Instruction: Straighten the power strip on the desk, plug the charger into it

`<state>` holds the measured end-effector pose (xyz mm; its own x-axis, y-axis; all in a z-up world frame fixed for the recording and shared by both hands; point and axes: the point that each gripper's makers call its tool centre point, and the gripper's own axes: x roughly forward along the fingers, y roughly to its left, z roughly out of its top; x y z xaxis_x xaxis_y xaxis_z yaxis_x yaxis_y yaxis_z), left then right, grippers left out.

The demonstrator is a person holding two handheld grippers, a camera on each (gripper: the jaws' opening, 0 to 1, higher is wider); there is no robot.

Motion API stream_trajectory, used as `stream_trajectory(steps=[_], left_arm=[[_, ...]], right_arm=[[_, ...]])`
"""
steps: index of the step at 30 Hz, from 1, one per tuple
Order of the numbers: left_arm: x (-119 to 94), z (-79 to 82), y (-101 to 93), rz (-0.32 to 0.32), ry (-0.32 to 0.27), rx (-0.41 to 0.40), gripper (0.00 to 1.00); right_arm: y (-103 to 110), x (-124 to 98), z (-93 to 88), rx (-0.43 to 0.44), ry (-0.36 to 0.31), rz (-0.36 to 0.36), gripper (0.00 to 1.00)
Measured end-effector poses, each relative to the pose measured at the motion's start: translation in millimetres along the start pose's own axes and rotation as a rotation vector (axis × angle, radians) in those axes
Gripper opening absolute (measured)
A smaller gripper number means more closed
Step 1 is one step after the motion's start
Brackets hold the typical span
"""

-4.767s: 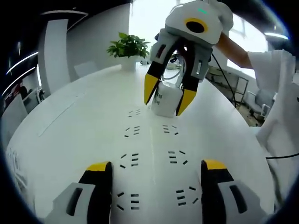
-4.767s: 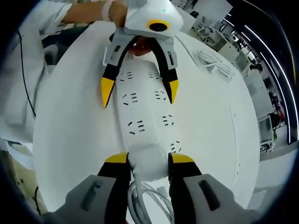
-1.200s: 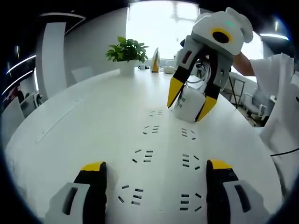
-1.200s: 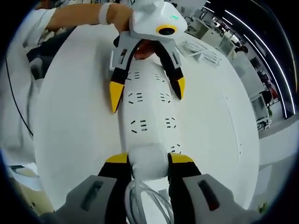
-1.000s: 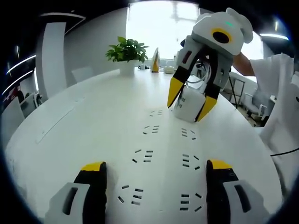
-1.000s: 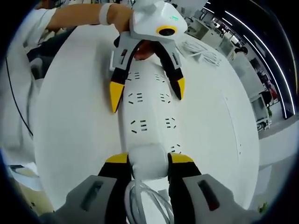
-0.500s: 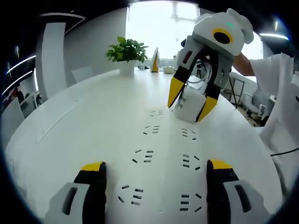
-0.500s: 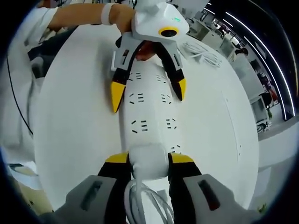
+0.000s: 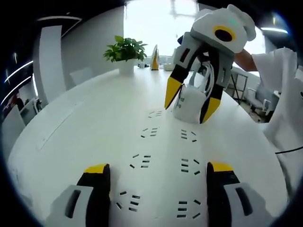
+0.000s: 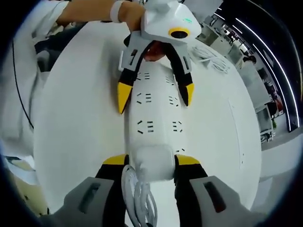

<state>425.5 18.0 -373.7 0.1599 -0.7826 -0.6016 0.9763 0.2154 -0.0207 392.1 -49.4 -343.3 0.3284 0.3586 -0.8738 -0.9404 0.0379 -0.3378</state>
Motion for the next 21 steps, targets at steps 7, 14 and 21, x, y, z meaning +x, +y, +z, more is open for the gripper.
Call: stream_trajectory(steps=[7, 14, 21], left_arm=[[-9.8, 4.0, -5.6, 0.031, 0.032, 0.065, 0.78], [-26.7, 0.4, -16.9, 0.071, 0.077, 0.096, 0.78], [-41.5, 1.8, -36.9, 0.137, 0.075, 0.130, 0.87]], right_arm=[[-3.7, -5.7, 4.2, 0.037, -0.041, -0.003, 0.42], [-10.5, -18.8, 9.2, 0.072, -0.085, -0.042, 0.46], [-9.2, -22.8, 11.9, 0.145, -0.176, -0.094, 0.53]])
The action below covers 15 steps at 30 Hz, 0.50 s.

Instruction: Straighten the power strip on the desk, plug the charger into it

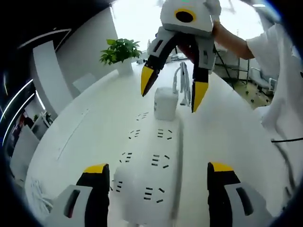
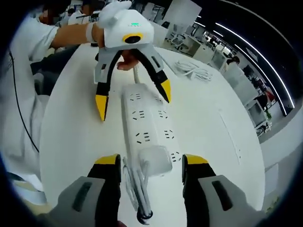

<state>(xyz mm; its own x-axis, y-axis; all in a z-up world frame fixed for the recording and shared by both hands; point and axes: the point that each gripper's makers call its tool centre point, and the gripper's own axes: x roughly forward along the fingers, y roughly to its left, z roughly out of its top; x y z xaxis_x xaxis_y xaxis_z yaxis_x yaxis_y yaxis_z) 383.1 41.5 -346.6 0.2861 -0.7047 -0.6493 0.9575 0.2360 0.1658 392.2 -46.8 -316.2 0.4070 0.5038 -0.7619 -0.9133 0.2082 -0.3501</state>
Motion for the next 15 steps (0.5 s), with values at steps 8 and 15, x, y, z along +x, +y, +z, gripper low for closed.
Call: stream_trajectory(steps=[8, 15], left_arm=[[-17.8, 3.1, -18.0, 0.022, -0.003, -0.069, 0.96], [-30.4, -5.5, -43.6, -0.005, 0.005, -0.313, 0.96]], right_arm=[[8.2, -0.1, -6.3, 0.096, -0.018, -0.004, 0.69], [11.1, -6.9, -7.5, 0.163, -0.048, -0.046, 0.84]])
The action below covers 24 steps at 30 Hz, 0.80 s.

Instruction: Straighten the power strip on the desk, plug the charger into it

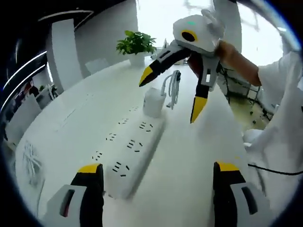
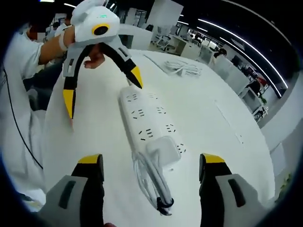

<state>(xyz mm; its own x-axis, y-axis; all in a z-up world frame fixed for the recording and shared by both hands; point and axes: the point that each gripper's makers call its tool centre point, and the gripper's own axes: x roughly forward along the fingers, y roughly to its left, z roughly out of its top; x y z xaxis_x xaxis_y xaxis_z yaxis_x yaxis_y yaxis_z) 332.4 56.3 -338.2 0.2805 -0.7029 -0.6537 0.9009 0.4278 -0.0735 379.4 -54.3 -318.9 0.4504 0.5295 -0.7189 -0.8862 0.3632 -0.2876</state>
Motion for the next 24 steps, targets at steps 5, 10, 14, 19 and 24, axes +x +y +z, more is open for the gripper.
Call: stream_trajectory(steps=[5, 10, 14, 19, 24], left_arm=[[-8.8, -7.5, -0.9, 0.053, 0.012, 0.024, 0.96], [-17.2, -12.3, -6.6, 0.066, -0.015, -0.005, 0.96], [-21.6, -19.6, -7.7, 0.081, -0.012, -0.012, 0.96], [-35.0, -14.8, -1.0, 0.147, -0.085, -0.061, 0.96], [-40.3, -19.3, -0.9, 0.188, -0.080, -0.054, 0.96]], right_arm=[[-0.2, -2.4, -3.6, 0.044, -0.017, -0.006, 0.89], [4.1, -8.0, -6.4, 0.092, -0.044, -0.016, 0.93], [2.4, -15.9, -10.4, 0.091, -0.052, -0.052, 0.93], [2.7, -27.3, -14.4, 0.133, -0.091, -0.081, 0.93], [-3.1, -28.8, -24.2, 0.199, -0.117, -0.103, 0.92]])
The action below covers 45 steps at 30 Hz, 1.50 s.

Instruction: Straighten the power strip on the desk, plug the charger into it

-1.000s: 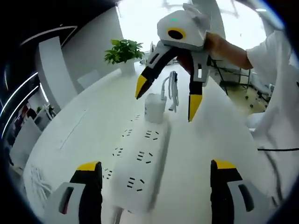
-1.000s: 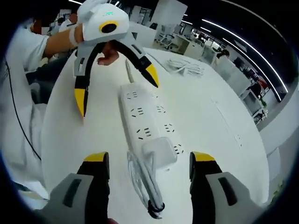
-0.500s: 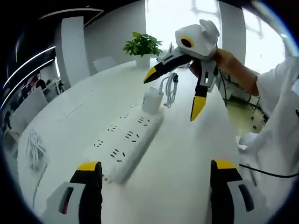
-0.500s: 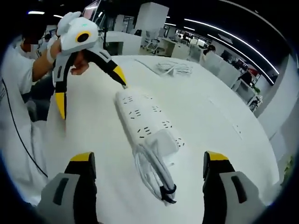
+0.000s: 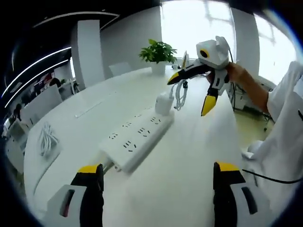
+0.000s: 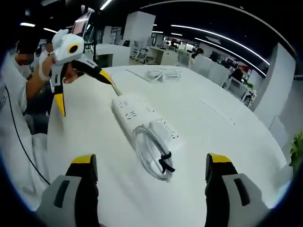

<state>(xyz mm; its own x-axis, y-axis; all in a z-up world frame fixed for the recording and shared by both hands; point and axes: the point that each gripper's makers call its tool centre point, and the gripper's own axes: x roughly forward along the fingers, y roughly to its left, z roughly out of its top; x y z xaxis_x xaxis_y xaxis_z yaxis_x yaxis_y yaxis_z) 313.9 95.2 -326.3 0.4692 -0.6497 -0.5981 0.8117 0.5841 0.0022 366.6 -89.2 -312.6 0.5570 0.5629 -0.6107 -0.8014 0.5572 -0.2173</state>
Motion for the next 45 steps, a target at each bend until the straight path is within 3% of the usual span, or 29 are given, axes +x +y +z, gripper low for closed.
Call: stream_trajectory(steps=[4, 9, 18, 25, 32, 41, 45], left_arm=[[-2.9, -1.5, -1.5, -0.004, -0.017, -0.026, 0.96], [-4.9, -8.8, 5.4, 0.038, 0.015, -0.024, 0.96], [-16.7, -14.3, 1.1, 0.070, -0.020, -0.095, 0.96], [-24.9, -25.4, -12.7, 0.079, -0.054, -0.167, 0.96], [-32.4, -39.1, -18.6, 0.095, -0.025, -0.240, 0.96], [-38.6, -32.9, -30.2, 0.079, -0.067, -0.299, 0.95], [-45.7, -28.4, -40.9, 0.072, -0.077, -0.275, 0.95]], right_arm=[[1.6, -3.4, -2.3, -0.001, -0.005, -0.018, 0.91], [2.0, -9.5, 2.1, 0.048, -0.062, -0.030, 0.91], [6.0, -24.1, -5.1, 0.078, -0.087, -0.062, 0.90], [3.0, -37.5, -20.1, 0.154, -0.109, -0.104, 0.88], [11.9, -48.4, -33.8, 0.185, -0.098, -0.123, 0.88], [17.4, -66.4, -39.9, 0.202, -0.093, -0.162, 0.88], [24.2, -72.6, -34.6, 0.180, -0.094, -0.169, 0.89]])
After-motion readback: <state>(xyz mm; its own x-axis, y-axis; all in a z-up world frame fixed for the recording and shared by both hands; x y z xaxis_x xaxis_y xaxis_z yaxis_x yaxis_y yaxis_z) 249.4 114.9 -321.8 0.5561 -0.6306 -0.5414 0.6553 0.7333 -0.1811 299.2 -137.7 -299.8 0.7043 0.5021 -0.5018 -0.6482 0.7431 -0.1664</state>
